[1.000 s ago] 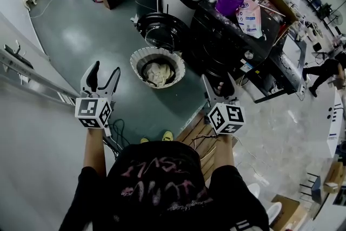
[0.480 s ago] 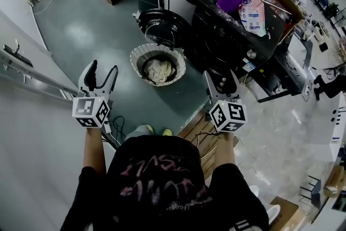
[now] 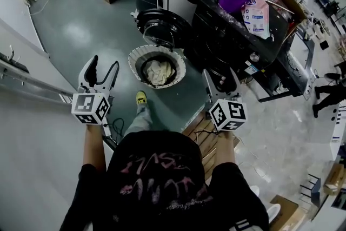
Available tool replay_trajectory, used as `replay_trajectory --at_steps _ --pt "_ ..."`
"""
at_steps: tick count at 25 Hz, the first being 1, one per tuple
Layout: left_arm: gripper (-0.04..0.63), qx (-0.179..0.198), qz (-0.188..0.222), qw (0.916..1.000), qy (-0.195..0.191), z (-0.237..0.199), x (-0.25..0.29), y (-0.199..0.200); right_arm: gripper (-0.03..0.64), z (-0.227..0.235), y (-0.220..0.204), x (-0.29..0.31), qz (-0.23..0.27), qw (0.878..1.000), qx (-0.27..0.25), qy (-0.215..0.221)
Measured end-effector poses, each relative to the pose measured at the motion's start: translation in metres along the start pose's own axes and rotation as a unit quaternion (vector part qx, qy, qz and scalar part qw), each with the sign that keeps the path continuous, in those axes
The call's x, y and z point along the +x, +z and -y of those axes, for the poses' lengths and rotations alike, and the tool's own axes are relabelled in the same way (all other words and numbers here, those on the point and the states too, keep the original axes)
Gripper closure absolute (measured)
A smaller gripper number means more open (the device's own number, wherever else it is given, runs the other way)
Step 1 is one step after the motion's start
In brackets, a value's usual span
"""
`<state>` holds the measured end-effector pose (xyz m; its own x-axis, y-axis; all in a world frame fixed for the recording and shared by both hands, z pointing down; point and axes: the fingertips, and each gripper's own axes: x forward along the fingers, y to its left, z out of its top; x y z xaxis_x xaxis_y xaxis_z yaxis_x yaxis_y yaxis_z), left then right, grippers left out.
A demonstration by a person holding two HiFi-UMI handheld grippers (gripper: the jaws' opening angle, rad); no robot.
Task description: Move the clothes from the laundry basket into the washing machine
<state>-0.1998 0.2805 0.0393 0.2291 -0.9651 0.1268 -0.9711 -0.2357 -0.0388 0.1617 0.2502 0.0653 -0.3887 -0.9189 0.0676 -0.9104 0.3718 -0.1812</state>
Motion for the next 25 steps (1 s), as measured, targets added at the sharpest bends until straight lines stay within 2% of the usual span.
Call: replay_trajectory --at_steps 6,14,21,25 --pt "0.285 -0.016 -0.013 0.9997 -0.011 -0.037 0.064 -0.011 0.258 0.006 -0.008 0.063 -0.017 1.0 -0.001 -0.008" --pt "0.285 -0.015 -0.067 0.9956 -0.063 -0.09 0.158 -0.045 0.256 0.0 -0.027 0.156 -0.061 0.998 -0.013 -0.029" --pt "0.285 -0.027 -0.122 0.9853 -0.116 -0.138 0.223 -0.086 0.255 -0.011 -0.058 0.227 -0.104 0.993 0.003 -0.055" --pt "0.285 -0.015 -0.149 0.9781 -0.144 -0.161 0.254 -0.112 0.249 -0.016 -0.073 0.254 -0.13 0.99 -0.015 -0.06"
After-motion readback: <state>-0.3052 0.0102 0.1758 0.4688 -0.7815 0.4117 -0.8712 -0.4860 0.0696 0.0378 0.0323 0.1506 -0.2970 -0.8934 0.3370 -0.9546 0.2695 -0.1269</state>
